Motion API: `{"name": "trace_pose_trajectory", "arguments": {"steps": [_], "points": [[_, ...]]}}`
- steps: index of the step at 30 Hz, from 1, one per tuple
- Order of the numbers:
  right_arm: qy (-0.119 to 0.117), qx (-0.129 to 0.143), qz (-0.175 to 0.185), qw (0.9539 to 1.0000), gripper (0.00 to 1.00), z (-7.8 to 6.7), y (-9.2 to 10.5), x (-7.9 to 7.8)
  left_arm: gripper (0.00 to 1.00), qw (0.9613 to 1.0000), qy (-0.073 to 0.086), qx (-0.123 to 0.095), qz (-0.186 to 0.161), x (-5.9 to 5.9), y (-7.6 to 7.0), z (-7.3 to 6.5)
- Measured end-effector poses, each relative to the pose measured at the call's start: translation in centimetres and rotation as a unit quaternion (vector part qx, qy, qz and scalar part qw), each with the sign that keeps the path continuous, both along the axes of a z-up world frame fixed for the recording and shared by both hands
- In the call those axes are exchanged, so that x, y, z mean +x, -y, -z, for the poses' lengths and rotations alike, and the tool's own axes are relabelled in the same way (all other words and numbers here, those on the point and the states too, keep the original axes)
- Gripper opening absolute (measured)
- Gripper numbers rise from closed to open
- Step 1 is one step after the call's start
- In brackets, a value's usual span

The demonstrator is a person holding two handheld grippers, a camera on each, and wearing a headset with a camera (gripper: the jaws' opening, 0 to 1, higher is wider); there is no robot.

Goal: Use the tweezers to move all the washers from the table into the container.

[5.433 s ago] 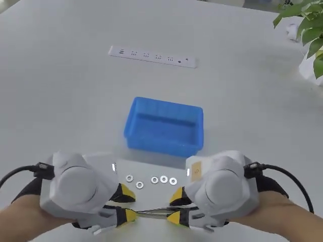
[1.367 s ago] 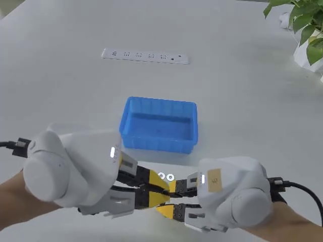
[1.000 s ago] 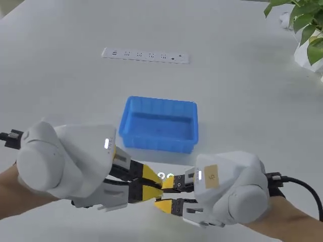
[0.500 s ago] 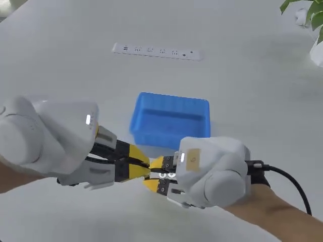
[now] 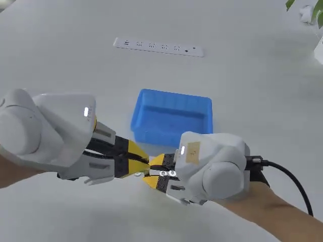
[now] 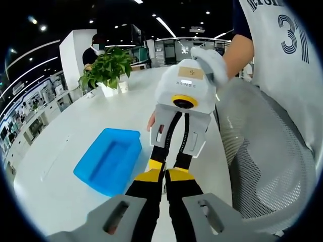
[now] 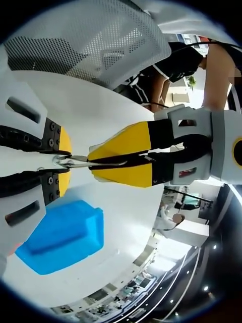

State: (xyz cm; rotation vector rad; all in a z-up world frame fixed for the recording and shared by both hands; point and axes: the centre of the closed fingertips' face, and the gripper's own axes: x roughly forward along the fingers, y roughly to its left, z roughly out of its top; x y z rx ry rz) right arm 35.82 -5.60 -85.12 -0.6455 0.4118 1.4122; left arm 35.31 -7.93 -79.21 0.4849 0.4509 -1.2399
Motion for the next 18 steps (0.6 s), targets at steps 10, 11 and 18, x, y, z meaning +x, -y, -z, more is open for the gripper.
{"name": "trace_pose_trajectory", "arguments": {"steps": [10,11,18], "points": [[-0.003,0.003,0.005,1.0000,0.12,-0.15,0.11,-0.27,0.06,1.0000,-0.005,-0.006,-0.001,-0.25,0.05,-0.29],[-0.004,0.003,0.005,1.0000,0.12,-0.12,0.15,-0.30,0.06,1.0000,-0.005,-0.006,-0.001,-0.30,0.06,-0.24],[-0.009,-0.001,0.008,0.9999,0.12,0.16,0.32,-0.36,0.06,0.9999,-0.009,-0.004,0.000,-0.34,0.15,0.06]]}}
